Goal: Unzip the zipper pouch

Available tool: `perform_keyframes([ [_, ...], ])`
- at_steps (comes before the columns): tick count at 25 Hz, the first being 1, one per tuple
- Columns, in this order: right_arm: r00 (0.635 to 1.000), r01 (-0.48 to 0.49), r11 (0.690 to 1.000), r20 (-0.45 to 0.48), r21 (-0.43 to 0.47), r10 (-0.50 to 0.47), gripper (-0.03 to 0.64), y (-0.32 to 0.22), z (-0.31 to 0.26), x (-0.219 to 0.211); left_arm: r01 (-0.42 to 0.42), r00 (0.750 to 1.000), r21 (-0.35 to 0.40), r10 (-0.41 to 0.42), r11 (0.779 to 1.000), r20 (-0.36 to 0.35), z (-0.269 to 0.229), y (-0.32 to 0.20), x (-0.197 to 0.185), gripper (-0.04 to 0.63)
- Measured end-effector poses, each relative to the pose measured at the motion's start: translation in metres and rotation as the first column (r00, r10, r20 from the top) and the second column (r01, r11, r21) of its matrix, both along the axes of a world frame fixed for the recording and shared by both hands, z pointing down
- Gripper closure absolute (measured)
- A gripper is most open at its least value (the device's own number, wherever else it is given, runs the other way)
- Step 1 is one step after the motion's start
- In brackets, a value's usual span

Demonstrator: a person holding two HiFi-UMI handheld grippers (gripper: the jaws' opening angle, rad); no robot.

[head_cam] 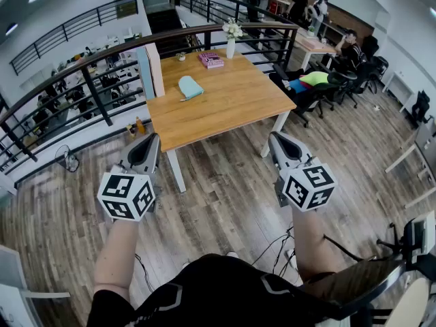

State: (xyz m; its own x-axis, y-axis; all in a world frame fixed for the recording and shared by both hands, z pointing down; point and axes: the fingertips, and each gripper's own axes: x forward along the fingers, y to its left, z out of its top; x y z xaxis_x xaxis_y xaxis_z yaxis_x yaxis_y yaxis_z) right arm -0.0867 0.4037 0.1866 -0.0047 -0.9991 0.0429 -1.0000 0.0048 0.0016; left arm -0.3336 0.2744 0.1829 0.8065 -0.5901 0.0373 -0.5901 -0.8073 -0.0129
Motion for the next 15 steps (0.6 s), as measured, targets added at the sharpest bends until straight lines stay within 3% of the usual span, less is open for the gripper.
perform_keyframes([
  [7,0.998,-0.003,1.0,-0.07,0.028,0.005,0.611,0.006,-0.018,-0.001,-0.001,1.0,0.042,-0.001,0.999,0.025,-0.013,0.007,-0.003,0.566],
  [15,0.999,0.031,0.999,-0.026,0.028,-0.03,0.609,-0.003,-0.013,-0.007,0.043,0.999,0.019,-0.042,0.999,-0.027,-0.013,0.009,-0.006,0.566],
])
